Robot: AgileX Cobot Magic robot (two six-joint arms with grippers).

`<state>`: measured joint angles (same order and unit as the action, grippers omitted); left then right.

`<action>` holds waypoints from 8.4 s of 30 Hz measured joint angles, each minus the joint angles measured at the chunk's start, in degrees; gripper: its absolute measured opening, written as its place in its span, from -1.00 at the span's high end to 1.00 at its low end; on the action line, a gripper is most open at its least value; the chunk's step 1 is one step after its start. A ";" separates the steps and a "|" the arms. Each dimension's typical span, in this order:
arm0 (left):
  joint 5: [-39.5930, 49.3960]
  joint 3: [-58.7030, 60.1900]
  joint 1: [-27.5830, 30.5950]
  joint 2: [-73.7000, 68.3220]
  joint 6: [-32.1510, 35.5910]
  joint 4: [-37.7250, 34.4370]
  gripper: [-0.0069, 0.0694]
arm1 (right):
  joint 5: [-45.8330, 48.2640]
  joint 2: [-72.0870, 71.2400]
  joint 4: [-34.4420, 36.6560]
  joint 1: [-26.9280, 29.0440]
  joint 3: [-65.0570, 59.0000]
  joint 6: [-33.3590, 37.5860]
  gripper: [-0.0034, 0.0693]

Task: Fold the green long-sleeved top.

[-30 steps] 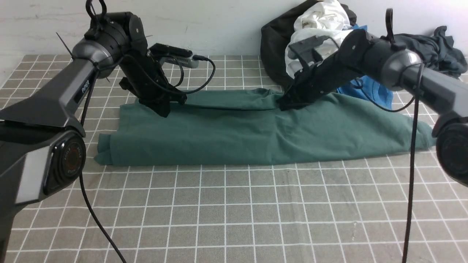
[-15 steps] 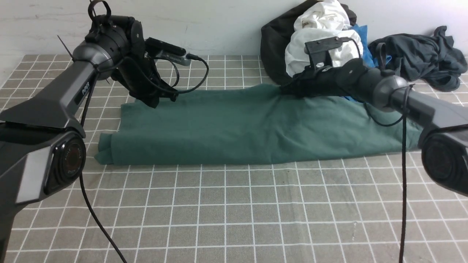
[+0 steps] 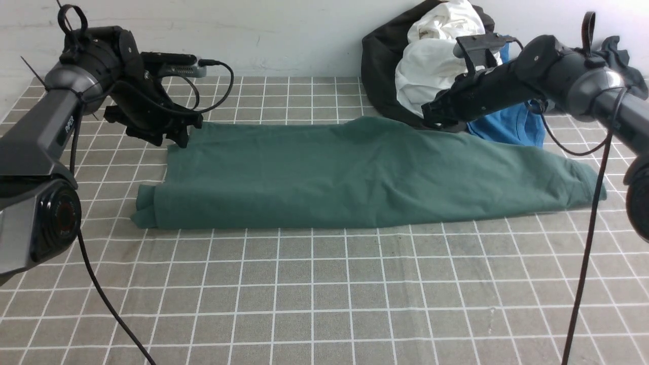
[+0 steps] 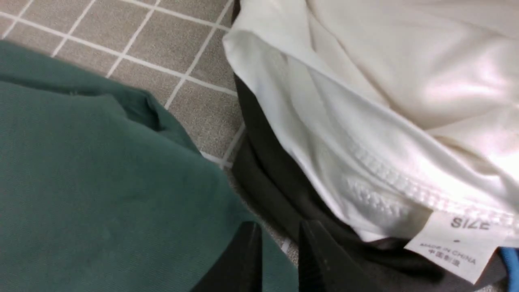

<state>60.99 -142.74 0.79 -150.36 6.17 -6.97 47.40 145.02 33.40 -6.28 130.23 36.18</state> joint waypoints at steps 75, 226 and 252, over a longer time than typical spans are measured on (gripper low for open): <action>-1.01 100.25 -0.94 118.21 -12.29 17.84 0.70 | 16.88 -23.13 -28.12 21.46 -22.03 -20.17 0.73; -23.18 117.13 -0.94 119.06 -11.72 6.45 0.70 | -27.30 -145.58 -30.91 0.86 -131.68 -23.86 0.94; -23.11 117.13 -0.94 119.06 -11.72 6.21 0.70 | -27.19 -145.58 -28.02 4.92 -131.68 -25.37 0.94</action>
<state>37.88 -25.61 -0.15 -31.30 -5.56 -0.76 20.21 -0.55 5.39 -1.36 -1.45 10.81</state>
